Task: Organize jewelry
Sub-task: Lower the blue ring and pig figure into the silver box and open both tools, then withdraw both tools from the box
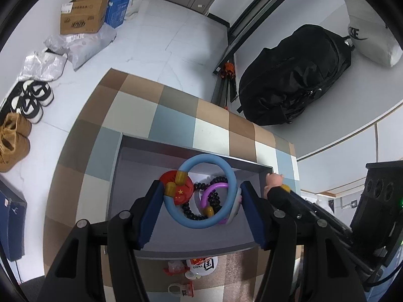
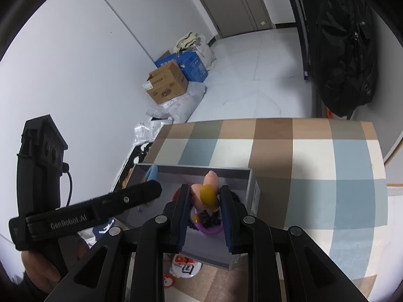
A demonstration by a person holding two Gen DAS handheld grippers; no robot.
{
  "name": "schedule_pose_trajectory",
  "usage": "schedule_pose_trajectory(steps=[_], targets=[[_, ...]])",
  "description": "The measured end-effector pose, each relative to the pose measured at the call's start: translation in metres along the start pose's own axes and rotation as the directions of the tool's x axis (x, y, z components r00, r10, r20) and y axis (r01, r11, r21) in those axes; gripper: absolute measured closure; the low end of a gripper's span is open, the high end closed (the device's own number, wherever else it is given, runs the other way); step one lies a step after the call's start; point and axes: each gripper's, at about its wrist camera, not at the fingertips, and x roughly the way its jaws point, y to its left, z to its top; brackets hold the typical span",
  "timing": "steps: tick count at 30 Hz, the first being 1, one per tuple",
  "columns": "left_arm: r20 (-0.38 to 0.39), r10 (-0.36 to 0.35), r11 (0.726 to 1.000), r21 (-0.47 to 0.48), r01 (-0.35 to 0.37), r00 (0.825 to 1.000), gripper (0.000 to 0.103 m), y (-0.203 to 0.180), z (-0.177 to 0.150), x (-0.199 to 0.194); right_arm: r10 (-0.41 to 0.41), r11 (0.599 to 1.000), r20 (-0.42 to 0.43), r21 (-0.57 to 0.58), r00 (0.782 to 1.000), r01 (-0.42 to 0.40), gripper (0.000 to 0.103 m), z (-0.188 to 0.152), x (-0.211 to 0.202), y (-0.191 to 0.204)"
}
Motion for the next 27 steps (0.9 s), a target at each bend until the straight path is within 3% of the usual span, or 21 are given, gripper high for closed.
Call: schedule_pose_trajectory(steps=[4,9,11,12,16,19,27], targets=[[-0.014,-0.041,0.999,-0.023,0.04,0.999,0.046,0.001,0.002,0.001,-0.003,1.0,0.001,-0.001,1.0,0.003,0.079,0.0,0.001,0.0],[-0.007,-0.037,0.999,-0.017,0.036,0.999,0.045,0.0,0.001,-0.002,-0.014,1.0,0.021,-0.012,1.0,0.014,0.074,-0.001,-0.004,0.001],[-0.004,-0.036,0.999,-0.012,0.036,0.999,0.045,-0.001,0.0,-0.003,-0.019,1.0,0.027,-0.005,0.999,0.019,0.069,-0.001,-0.005,-0.001],[-0.003,-0.033,0.999,-0.011,0.033,0.999,0.045,-0.001,0.0,-0.002,-0.02,1.0,0.032,-0.003,0.999,0.02,0.061,-0.002,-0.006,-0.001],[0.016,-0.006,1.0,-0.004,0.006,1.0,0.033,-0.001,0.0,-0.006,-0.039,0.999,0.054,-0.009,0.998,0.039,0.047,-0.001,-0.009,-0.002],[0.042,0.022,1.0,0.016,-0.023,0.999,0.032,-0.002,-0.001,-0.01,-0.044,0.999,0.062,-0.005,0.997,0.044,0.035,-0.002,-0.009,-0.003],[0.112,0.124,0.987,0.09,-0.135,0.986,0.032,-0.008,-0.012,-0.02,-0.05,0.999,0.078,-0.014,0.996,0.051,0.028,-0.007,-0.014,-0.002]])
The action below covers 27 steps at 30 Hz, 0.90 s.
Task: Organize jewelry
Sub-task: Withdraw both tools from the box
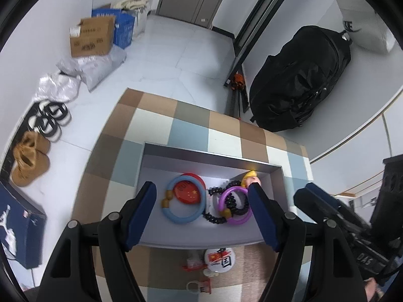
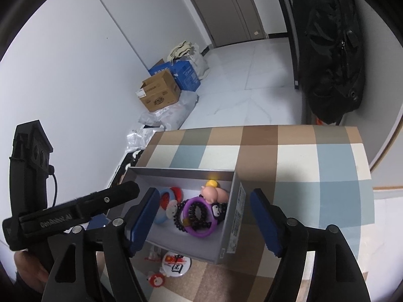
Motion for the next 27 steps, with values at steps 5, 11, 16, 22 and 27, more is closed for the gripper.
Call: schedule_pose_trajectory(steps=[5,11,16,22,27], targets=[[0.033,0.036,0.999,0.036,-0.037,0.999,0.032,-0.005,-0.006,-0.008,-0.006,1.0,0.027,-0.028,1.0,0.007,0.018,-0.007,-0.011,0.004],[0.056,0.063,0.996,0.055,-0.066,0.996,0.024,-0.006,-0.017,-0.012,-0.018,0.998,0.037,-0.054,0.999,0.02,0.015,-0.016,-0.02,0.007],[0.077,0.08,0.993,0.077,-0.086,0.994,0.023,-0.009,-0.026,-0.019,-0.037,0.997,0.051,-0.066,0.998,0.04,0.009,-0.026,-0.029,0.008],[0.108,0.086,0.992,0.087,-0.095,0.99,0.014,-0.009,-0.037,-0.025,-0.076,0.993,0.063,-0.091,0.995,0.081,0.001,-0.04,-0.039,0.009],[0.117,0.087,0.992,0.081,-0.097,0.989,0.014,-0.005,-0.046,-0.03,-0.096,0.991,0.049,-0.085,0.994,0.1,0.0,-0.049,-0.042,0.003]])
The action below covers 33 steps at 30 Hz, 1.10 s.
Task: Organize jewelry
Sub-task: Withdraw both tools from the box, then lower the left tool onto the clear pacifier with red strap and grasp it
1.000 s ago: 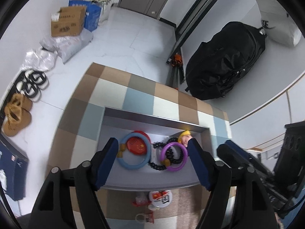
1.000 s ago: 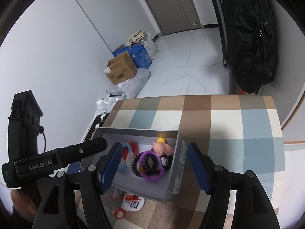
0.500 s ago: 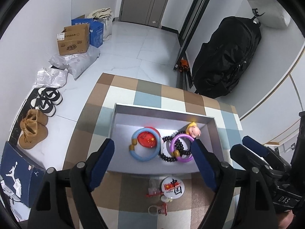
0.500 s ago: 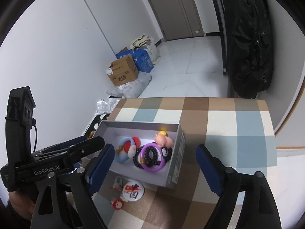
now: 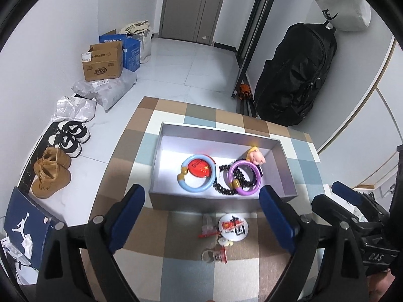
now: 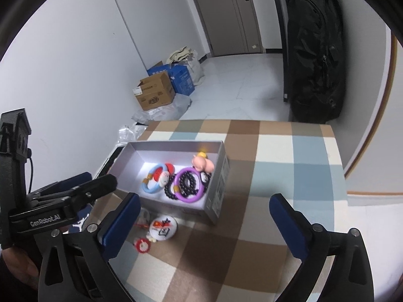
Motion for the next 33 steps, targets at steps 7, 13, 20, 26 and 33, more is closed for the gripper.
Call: schedule_pose_trajectory(steps=[7,13,20,26,33], targets=[[-0.001,0.029,0.999,0.035,-0.029,1.0,0.014,0.001,-0.013,-0.006,-0.032,0.999,-0.024,-0.028,0.999,0.031,0.0,-0.012,-0.004,0.002],[-0.02,0.005,0.999,0.049,-0.004,1.0,0.014,0.005,-0.026,-0.01,-0.034,0.999,-0.04,-0.026,0.999,0.033,0.0,-0.026,-0.009,0.005],[-0.082,-0.009,0.998,0.063,0.015,0.997,0.014,0.007,-0.038,0.001,-0.047,0.999,-0.059,-0.013,0.997,0.046,0.0,-0.037,-0.01,0.003],[-0.17,-0.018,0.998,0.062,0.029,0.985,0.014,0.009,-0.048,0.016,-0.045,0.999,-0.058,0.018,0.997,0.046,0.0,-0.037,-0.012,-0.001],[-0.258,-0.034,0.998,0.045,0.047,0.966,0.014,0.01,-0.051,0.029,-0.048,0.997,-0.068,0.05,0.997,0.052,0.0,-0.035,-0.011,-0.008]])
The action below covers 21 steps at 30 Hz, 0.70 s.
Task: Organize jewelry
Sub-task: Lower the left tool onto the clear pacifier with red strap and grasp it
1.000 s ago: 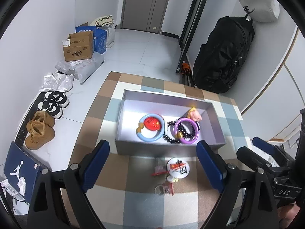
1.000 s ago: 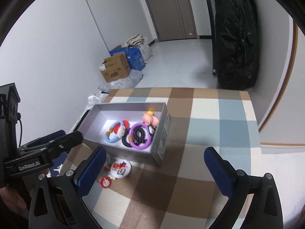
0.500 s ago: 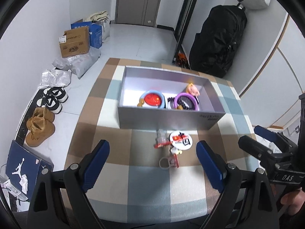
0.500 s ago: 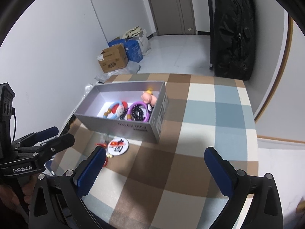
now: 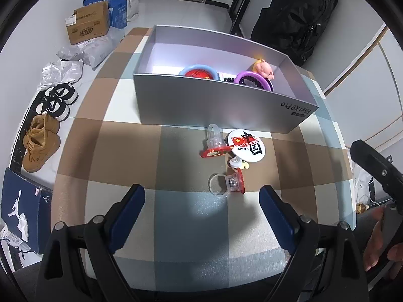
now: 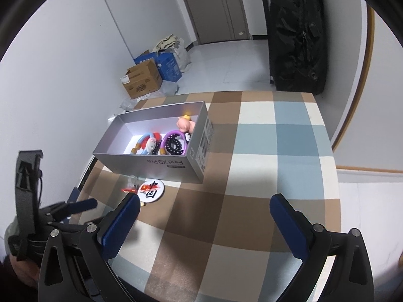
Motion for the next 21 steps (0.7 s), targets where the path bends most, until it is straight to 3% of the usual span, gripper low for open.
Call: schedule_pose_trajectory(steps=[3,5,9,11,13,21], targets=[[-0.002,-0.017,1.0,0.011,0.017,1.0,0.015,-0.003,0.0,0.0,0.0,1.0,0.002,0.005,1.0,0.0,0.0,0.0,-0.001,-0.002],[-0.006,-0.025,0.999,0.022,0.026,1.0,0.024,-0.007,-0.001,-0.001,-0.002,1.0,0.001,0.005,1.0,0.002,0.0,0.0,-0.002,-0.001],[-0.005,-0.016,0.999,0.037,0.016,1.0,0.033,-0.007,-0.001,0.002,-0.002,1.0,-0.004,0.011,1.0,0.002,0.0,0.0,-0.001,-0.003],[-0.009,-0.027,0.999,0.042,0.027,1.0,0.044,-0.006,0.0,0.003,-0.003,1.0,-0.005,0.013,1.0,0.003,0.0,0.0,-0.001,-0.003],[-0.011,-0.023,0.998,0.054,0.024,1.0,0.049,-0.007,0.001,0.004,-0.002,1.0,-0.007,0.013,1.0,0.002,0.0,0.0,-0.001,-0.003],[-0.006,0.056,0.99,0.129,-0.055,0.998,0.078,-0.013,-0.001,0.005,-0.008,1.0,-0.014,0.015,1.0,0.009,0.0,0.0,0.001,-0.004]])
